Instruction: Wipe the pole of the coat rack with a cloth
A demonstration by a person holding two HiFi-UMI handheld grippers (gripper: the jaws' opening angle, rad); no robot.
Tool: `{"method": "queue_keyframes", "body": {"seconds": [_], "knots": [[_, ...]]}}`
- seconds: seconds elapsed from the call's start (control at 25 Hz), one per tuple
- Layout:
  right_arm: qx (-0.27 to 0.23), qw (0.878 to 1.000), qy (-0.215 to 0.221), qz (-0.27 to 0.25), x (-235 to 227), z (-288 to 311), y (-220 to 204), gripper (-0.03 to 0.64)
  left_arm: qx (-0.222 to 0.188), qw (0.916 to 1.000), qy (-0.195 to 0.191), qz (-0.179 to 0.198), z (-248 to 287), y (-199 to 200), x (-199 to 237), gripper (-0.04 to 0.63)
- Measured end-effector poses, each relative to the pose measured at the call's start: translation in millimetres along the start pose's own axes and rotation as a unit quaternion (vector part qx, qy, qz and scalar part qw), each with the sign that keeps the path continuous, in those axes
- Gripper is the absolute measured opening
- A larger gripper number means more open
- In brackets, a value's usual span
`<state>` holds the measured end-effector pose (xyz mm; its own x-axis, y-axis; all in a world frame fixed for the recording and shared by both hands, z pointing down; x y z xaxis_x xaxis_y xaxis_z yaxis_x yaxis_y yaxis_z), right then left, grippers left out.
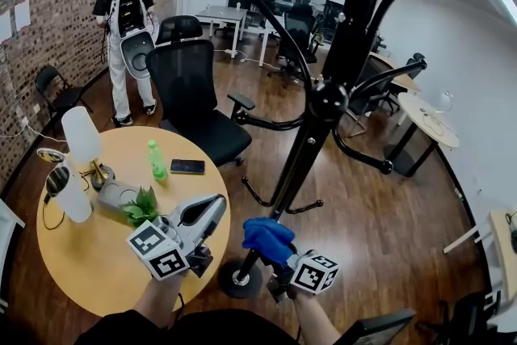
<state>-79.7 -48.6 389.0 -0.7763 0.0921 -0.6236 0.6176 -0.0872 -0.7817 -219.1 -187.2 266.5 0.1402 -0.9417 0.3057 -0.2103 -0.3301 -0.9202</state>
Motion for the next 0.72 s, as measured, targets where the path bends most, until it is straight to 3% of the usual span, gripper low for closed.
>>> {"method": "queue_keyframes", "body": {"seconds": [0.12, 0.32, 0.44, 0.56, 0.72], "knots": [[0.012, 0.997, 0.033, 0.063, 11, 0, -6, 0.021, 0.001, 1.0, -0.001, 0.0, 0, -2, 0, 0.0], [-0.028, 0.997, -0.008, 0.07, -5, -1, 17, 0.021, -0.004, 1.0, -0.003, 0.001, 1, 3, -6, 0.0], [-0.063, 0.997, -0.01, 0.036, 2, 3, 53, 0.021, -0.004, 1.0, -0.001, -0.001, -4, 3, -1, 0.0], [-0.101, 0.995, 0.02, -0.015, 33, 3, 96, 0.021, -0.008, 1.0, 0.003, -0.001, -8, 3, -1, 0.0], [-0.168, 0.979, 0.055, -0.098, 87, 0, 167, 0.02, -0.016, 0.9999, 0.004, 0.004, -13, 12, -3, 0.0]]}}
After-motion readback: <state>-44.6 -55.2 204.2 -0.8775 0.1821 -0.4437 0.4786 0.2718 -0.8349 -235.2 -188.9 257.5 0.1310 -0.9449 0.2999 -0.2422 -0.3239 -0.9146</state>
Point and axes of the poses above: the fingertips, and each gripper's own axes: z forward along the fingers, x to its left, y out of its top, the point moved 6 cm from there along -z, backward along the fingers, and after that the axes turned 2 degrees about x, right-handed, at the moved point
